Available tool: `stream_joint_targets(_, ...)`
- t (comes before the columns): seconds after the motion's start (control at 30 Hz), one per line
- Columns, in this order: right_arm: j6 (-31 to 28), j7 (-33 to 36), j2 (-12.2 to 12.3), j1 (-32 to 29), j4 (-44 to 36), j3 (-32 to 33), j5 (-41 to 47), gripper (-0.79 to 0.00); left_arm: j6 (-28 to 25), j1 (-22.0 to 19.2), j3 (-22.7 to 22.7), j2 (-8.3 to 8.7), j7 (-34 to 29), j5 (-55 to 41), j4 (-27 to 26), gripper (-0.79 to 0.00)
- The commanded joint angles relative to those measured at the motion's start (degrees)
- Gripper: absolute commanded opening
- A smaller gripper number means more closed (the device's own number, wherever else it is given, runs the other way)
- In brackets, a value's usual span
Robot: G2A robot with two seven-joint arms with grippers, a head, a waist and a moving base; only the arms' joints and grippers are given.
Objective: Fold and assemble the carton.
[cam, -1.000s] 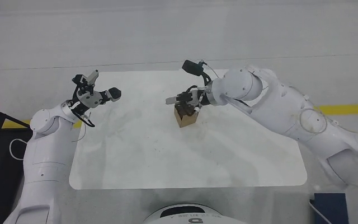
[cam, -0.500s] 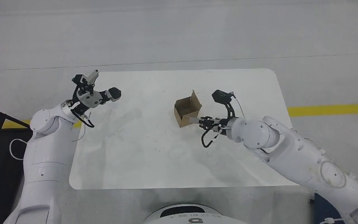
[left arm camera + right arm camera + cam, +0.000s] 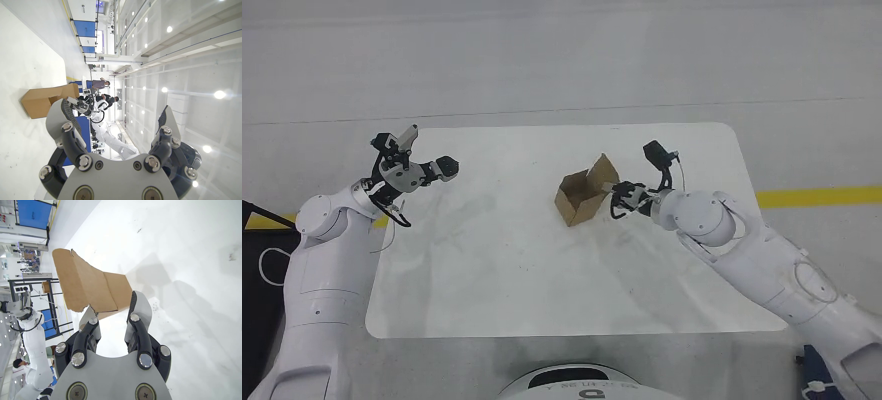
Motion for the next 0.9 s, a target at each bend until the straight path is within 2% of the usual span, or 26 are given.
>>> stream_joint_targets(0.0,-1.0,0.9,-0.3,0.9,0.9,0.7,0.2,-0.588,0.0,0.0,0.0,0.00,0.0,0.0,0.0,0.000)
stream_joint_targets(0.13,-3.1,5.3,-0.6,2.5,1.2,1.0,-1.5,-0.591,0.0,0.0,0.0,0.00,0.0,0.0,0.0,0.000)
stream_joint_targets(0.17,-3.9,7.0,-0.8,3.2,1.5,0.8,-1.8,-0.625,0.0,0.0,0.0,0.00,0.0,0.0,0.0,0.000)
stream_joint_targets(0.23,-5.7,9.9,-1.2,4.4,2.9,0.5,-1.9,-0.785,0.0,0.0,0.0,0.00,0.0,0.0,0.0,0.000)
stream_joint_targets(0.53,-22.1,25.5,-2.5,9.2,10.1,-0.7,-5.4,-0.785,0.0,0.0,0.0,0.00,0.0,0.0,0.0,0.000)
stream_joint_targets(0.63,-25.5,30.1,-2.8,11.0,12.2,-1.0,-7.8,-0.785,0.0,0.0,0.0,0.00,0.0,0.0,0.0,0.000)
stream_joint_targets(0.7,-25.9,33.5,-3.0,12.4,13.0,-1.9,-10.8,-0.785,0.0,0.0,0.0,0.00,0.0,0.0,0.0,0.000)
stream_joint_targets(0.73,-25.4,34.6,-3.2,13.3,13.5,-2.3,-11.9,-0.733,0.0,0.0,0.0,0.00,0.0,0.0,0.0,0.000)
stream_joint_targets(0.77,-24.4,35.1,-3.6,14.0,14.2,-2.6,-12.1,-0.434,0.0,0.0,0.0,0.00,0.0,0.0,0.0,0.000)
stream_joint_targets(0.8,-24.0,35.6,-3.9,14.7,14.7,-3.0,-11.9,-0.022,0.0,0.0,0.0,0.00,0.0,0.0,0.0,0.000)
stream_joint_targets(0.87,-23.9,36.0,-4.6,16.0,16.1,-3.5,-11.7,0.000,0.0,0.0,0.0,0.00,0.0,0.0,0.0,0.000)
